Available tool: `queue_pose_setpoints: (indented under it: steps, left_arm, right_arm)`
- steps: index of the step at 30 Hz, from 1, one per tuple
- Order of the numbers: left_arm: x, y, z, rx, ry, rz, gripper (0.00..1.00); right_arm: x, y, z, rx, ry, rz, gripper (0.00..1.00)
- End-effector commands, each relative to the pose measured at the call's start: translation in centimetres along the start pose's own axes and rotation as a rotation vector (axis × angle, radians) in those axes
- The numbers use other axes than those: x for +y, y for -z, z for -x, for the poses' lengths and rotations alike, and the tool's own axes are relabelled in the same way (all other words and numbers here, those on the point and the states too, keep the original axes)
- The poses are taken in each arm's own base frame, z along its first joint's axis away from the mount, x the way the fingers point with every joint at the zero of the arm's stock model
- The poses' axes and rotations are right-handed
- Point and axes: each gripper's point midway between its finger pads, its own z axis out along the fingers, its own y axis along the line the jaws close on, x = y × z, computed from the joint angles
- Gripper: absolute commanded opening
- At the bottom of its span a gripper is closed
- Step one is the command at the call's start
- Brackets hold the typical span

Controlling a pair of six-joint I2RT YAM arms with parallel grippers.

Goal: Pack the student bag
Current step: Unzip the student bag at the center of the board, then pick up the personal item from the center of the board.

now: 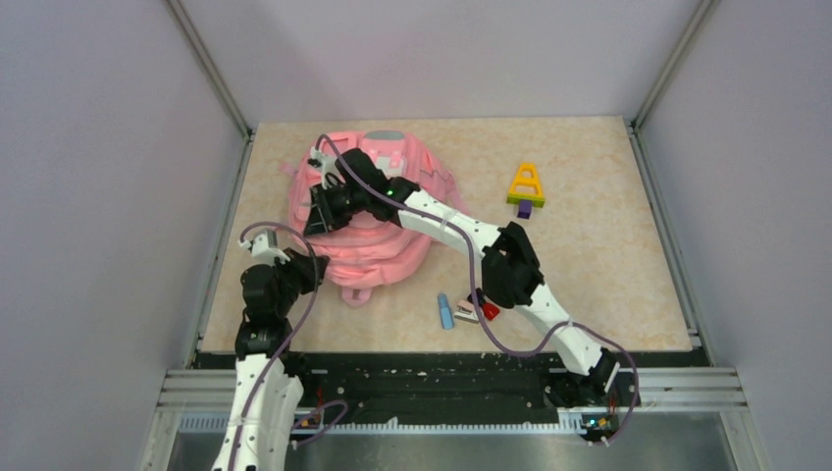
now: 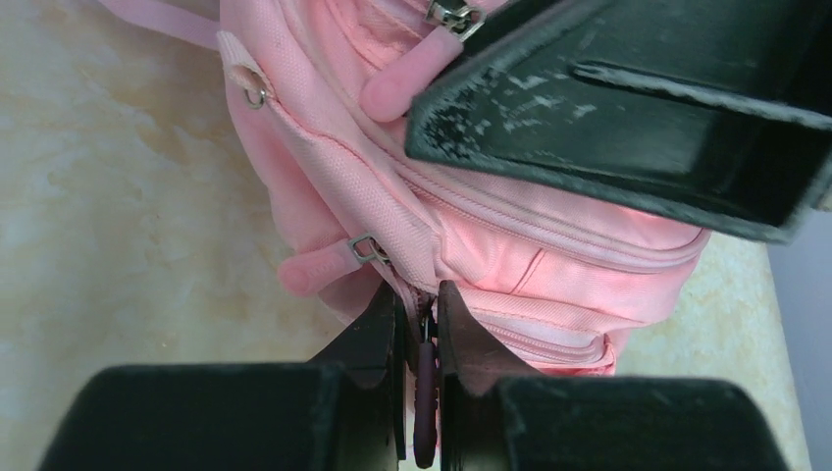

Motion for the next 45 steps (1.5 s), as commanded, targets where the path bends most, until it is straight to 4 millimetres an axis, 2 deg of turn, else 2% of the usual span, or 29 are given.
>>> queue_pose_setpoints:
  steps: [1, 3, 6, 8, 11, 13, 15, 18, 19, 20, 25, 27, 29, 31, 36, 38, 40, 45]
  left_arm:
    - [-5.1, 1.3, 2.7, -0.033, -0.045, -0.166, 0.0]
    - [-5.0, 1.5, 3.0, -0.045, -0.037, -0.147, 0.03]
    - [-4.8, 1.9, 3.4, -0.069, -0.042, -0.128, 0.11]
    - [-4.4, 2.1, 3.5, -0.081, -0.048, -0.11, 0.18]
    - [-3.8, 2.3, 3.5, -0.078, -0.052, -0.074, 0.34]
    - [-3.8, 2.4, 3.5, -0.062, -0.056, -0.062, 0.48]
    - [-4.1, 2.5, 3.5, -0.042, -0.066, -0.064, 0.61]
    - [-4.4, 2.8, 3.6, -0.012, -0.069, -0.054, 0.77]
    - [-4.7, 2.9, 3.9, -0.009, -0.074, -0.054, 0.8]
    - [-5.0, 3.2, 4.3, -0.01, -0.081, -0.056, 0.82]
    - [-6.0, 4.4, 7.4, -0.046, -0.159, -0.012, 0.85]
    - [-6.7, 4.8, 8.8, -0.053, -0.212, -0.004, 0.85]
    - [-7.4, 4.8, 10.0, -0.055, -0.273, -0.012, 0.85]
    - [-8.3, 4.6, 11.2, -0.054, -0.318, -0.028, 0.85]
    - [-11.3, 2.9, 11.5, -0.005, -0.299, -0.155, 0.85]
    - [-12.0, 2.4, 12.0, -0.027, -0.296, -0.19, 0.85]
    - [-12.1, 2.0, 12.2, -0.033, -0.299, -0.195, 0.85]
    - [-11.3, 1.4, 12.0, -0.031, -0.33, -0.17, 0.85]
  right_arm:
    - [1.8, 4.2, 7.2, -0.232, 0.176, -0.06, 0.47]
    - [1.6, 5.9, 7.2, -0.229, 0.184, -0.091, 0.53]
    - [1.5, 9.2, 7.7, -0.26, 0.177, -0.112, 0.56]
    - [2.5, 12.4, 8.8, -0.313, 0.188, -0.12, 0.58]
    - [3.3, 16.2, 9.0, -0.35, 0.221, -0.138, 0.61]
    - [2.6, 18.7, 8.2, -0.344, 0.251, -0.215, 0.62]
    - [0.6, 21.5, 6.5, -0.326, 0.259, -0.352, 0.63]
    - [-2.8, 26.1, 2.2, -0.283, 0.232, -0.563, 0.65]
    - [-4.4, 27.2, -0.6, -0.238, 0.204, -0.619, 0.65]
    - [-5.1, 28.7, -2.1, -0.229, 0.182, -0.669, 0.66]
    - [-7.6, 33.1, -11.6, -0.097, 0.06, -0.813, 0.66]
    - [-8.4, 34.1, -15.3, -0.039, -0.007, -0.849, 0.66]
    - [-8.6, 34.5, -18.1, -0.009, -0.064, -0.851, 0.64]
    - [-8.5, 34.4, -20.3, 0.013, -0.106, -0.825, 0.61]
    - [-9.5, 33.8, -25.1, 0.091, -0.172, -0.804, 0.59]
    - [-9.9, 33.4, -26.0, 0.108, -0.179, -0.796, 0.57]
    - [-10.1, 33.1, -26.1, 0.101, -0.175, -0.79, 0.57]
    - [-11.0, 32.7, -26.6, 0.128, -0.158, -0.804, 0.56]
